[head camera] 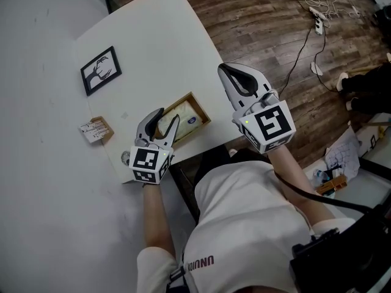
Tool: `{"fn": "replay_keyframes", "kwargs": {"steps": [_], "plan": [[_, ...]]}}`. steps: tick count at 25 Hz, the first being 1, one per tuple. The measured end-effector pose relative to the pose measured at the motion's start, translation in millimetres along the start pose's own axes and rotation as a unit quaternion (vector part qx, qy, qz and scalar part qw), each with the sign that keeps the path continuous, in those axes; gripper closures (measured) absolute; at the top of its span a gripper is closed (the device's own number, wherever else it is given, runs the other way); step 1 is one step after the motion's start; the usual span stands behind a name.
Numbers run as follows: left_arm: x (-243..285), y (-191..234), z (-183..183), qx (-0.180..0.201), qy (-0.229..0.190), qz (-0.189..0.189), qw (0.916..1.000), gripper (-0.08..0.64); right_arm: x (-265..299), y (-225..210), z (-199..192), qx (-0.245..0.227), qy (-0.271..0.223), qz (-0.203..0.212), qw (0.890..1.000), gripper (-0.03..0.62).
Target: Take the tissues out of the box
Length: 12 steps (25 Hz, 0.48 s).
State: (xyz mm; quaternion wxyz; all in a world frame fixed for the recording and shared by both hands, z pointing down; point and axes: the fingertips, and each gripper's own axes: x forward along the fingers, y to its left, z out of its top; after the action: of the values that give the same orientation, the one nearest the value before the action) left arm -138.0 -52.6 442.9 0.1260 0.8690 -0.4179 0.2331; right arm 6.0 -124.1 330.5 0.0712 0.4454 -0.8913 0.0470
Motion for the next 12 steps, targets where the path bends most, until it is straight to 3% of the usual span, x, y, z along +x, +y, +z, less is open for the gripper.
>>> {"fn": "replay_keyframes", "kwargs": {"steps": [12], "plan": [[17.1, -18.9, -14.2, 0.014, 0.042, -0.075, 0.9962, 0.347, 7.3, -6.5, -6.4, 0.008, 0.010, -0.008, 1.000, 0.572]]}}
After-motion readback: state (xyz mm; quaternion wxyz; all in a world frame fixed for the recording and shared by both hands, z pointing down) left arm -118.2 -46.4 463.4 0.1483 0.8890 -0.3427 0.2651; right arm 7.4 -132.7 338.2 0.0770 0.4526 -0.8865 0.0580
